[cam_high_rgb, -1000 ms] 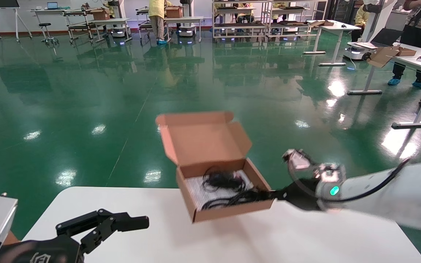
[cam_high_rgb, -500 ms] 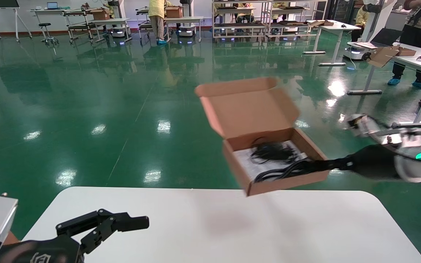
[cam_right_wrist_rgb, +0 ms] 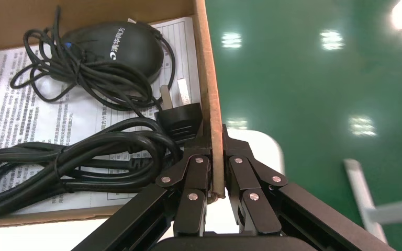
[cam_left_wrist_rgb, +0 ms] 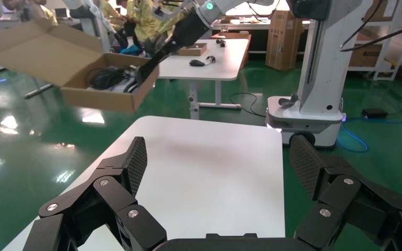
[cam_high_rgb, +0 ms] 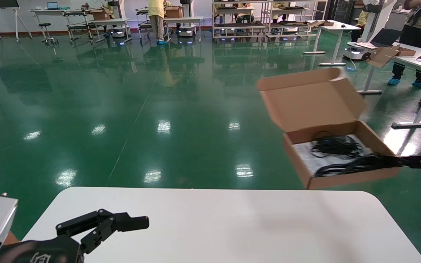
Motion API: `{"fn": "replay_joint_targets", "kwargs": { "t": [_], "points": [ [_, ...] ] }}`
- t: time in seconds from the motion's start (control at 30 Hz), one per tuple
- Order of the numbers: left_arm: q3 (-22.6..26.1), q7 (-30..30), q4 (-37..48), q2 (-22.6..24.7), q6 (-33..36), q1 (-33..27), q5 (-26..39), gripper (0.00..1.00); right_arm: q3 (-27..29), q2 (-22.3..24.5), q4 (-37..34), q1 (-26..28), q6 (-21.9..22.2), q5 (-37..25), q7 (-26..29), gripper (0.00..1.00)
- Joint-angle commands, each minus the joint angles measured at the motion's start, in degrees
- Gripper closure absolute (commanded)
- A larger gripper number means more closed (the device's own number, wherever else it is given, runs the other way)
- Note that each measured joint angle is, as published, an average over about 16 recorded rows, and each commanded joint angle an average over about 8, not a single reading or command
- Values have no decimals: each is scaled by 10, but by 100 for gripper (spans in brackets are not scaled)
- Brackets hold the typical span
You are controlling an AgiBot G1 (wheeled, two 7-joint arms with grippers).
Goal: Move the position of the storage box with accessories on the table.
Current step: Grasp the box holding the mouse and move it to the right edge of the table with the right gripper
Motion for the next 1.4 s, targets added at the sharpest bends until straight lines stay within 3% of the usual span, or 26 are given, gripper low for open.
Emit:
{"fn": "replay_joint_targets", "kwargs": {
  "t": [0.03,0.43,0.83,1.4],
  "points": [
    [0,0,0,0,0,0,0,0,-1,9,-6,-3,11,-1,-5,100],
    [0,0,0,0,0,0,0,0,15,30,-11,-90,72,20,-28,100],
    [0,0,0,0,0,0,0,0,34,27,-12,-177,200,48,-41,100],
    [0,0,0,0,0,0,0,0,52,25,5,-230,220,75,-55,100]
  ]
}}
